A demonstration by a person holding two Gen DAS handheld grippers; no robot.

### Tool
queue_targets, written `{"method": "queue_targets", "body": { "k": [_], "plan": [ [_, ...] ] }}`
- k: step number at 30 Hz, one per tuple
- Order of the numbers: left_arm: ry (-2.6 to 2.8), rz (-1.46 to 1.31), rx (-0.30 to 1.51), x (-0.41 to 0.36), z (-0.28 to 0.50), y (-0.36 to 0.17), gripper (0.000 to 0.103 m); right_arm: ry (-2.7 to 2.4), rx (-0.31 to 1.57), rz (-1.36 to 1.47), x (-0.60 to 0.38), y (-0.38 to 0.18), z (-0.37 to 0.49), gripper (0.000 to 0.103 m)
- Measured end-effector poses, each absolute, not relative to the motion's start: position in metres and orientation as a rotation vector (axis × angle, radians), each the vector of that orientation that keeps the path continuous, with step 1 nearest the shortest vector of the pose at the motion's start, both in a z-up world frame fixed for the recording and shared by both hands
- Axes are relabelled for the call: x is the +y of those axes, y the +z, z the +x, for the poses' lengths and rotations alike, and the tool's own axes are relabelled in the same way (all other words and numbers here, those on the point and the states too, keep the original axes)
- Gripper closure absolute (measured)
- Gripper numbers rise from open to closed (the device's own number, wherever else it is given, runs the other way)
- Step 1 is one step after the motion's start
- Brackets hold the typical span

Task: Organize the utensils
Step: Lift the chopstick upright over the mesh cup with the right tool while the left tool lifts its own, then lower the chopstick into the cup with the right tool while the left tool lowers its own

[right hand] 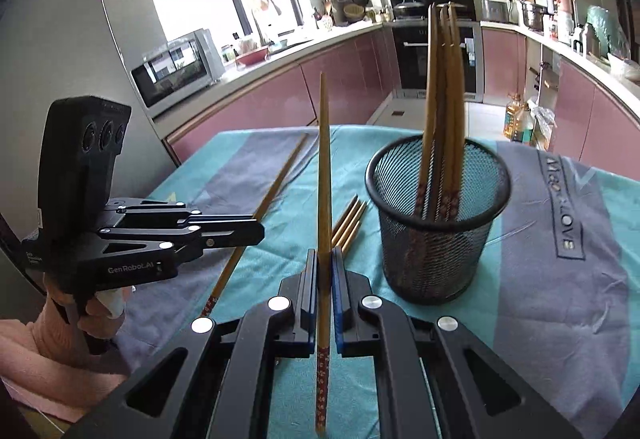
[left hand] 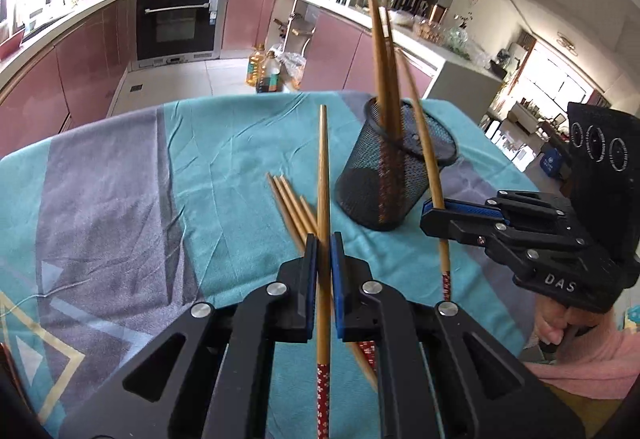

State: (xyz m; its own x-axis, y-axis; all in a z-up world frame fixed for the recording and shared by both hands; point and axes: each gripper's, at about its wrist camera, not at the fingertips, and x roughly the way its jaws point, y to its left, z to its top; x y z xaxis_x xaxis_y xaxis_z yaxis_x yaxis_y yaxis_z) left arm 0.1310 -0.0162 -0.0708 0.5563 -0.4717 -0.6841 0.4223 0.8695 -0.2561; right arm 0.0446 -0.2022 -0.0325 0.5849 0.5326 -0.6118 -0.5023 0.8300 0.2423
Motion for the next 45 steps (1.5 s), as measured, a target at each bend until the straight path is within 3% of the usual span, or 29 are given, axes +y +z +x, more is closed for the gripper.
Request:
{"method": "queue_targets", "body": {
  "k": [18,45],
  "plan": [
    [-0.614,-0.148,0.658,-0.002,0.105,0.000,0.096,0.577,0.583,0.083,-0.242,0.015,0.036,0.097],
    [-0.649,-0.152,0.459,-0.042,0.118,0.078,0.096,0.510,0.398,0.026,-0.262,0.078,0.051,0.097]
  ]
}}
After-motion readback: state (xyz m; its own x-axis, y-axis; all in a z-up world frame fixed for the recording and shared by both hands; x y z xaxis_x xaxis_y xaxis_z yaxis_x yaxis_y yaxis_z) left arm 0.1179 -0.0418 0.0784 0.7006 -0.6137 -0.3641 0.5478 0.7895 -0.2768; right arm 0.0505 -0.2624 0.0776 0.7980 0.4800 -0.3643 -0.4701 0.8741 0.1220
